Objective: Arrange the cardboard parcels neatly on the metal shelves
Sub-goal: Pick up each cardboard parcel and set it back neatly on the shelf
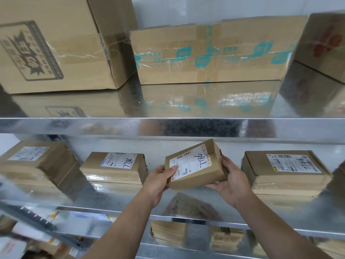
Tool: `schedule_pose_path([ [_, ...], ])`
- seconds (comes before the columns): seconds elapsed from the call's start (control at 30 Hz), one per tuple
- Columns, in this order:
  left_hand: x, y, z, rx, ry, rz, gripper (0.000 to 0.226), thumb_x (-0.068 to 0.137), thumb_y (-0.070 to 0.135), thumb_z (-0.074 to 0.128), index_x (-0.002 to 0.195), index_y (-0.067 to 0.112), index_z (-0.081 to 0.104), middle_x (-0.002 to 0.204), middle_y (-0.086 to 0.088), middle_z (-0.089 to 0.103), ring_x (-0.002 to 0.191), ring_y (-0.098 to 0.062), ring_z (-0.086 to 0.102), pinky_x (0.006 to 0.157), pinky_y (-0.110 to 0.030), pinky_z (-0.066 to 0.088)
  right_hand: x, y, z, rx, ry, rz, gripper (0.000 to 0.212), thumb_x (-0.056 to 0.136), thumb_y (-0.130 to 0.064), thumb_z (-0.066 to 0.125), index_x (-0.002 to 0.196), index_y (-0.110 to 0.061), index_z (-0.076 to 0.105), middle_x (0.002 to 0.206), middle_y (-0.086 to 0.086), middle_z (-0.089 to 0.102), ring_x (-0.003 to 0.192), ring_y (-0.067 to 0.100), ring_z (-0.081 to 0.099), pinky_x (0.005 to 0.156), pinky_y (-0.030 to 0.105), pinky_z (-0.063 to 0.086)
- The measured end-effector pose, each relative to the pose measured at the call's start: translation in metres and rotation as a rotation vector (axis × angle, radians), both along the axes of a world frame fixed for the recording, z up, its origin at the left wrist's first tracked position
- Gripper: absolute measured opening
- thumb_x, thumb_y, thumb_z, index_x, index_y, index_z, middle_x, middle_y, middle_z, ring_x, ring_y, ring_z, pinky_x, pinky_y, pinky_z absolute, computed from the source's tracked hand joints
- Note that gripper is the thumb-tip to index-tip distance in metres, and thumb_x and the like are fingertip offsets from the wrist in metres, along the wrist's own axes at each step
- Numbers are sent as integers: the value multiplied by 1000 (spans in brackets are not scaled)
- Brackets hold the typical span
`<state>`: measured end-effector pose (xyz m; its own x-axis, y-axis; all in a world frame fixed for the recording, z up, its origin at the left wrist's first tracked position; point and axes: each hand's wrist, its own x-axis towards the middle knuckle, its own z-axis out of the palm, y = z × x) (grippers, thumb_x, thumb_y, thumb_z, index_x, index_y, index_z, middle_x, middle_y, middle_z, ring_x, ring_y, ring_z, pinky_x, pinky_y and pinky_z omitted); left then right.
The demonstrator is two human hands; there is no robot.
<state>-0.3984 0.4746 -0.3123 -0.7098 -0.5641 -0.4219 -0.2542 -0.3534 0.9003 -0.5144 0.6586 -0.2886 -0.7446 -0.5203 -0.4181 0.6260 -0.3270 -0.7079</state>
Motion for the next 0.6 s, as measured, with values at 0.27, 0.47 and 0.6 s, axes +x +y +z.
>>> schedule_pose_path([
  [0.27, 1, -4, 6, -118, 40, 70, 19, 98, 21, 66, 116, 14, 70, 108, -6, 77, 98, -20, 72, 83, -33, 58, -4, 1, -2, 130, 172, 8, 36, 111, -7, 36, 131, -30, 54, 110, 11, 78, 108, 33, 70, 73, 54, 61],
  [0.47, -1, -2, 7, -191, 29, 105, 13, 99, 26, 65, 111, 25, 69, 107, 0, 76, 100, -20, 69, 93, -46, 55, -4, 0, -6, 208, 184, 16, 25, 111, -26, 42, 125, -21, 62, 112, 7, 77, 109, 28, 71, 73, 50, 61],
  [0.6, -3, -3, 2, -251, 19, 120, 12, 98, 30, 65, 108, 25, 71, 106, 4, 76, 106, -21, 69, 101, -50, 54, -6, -1, -10, 243, 189, 41, 33, 110, -36, 42, 123, -17, 65, 114, 9, 76, 111, 27, 69, 78, 51, 60],
])
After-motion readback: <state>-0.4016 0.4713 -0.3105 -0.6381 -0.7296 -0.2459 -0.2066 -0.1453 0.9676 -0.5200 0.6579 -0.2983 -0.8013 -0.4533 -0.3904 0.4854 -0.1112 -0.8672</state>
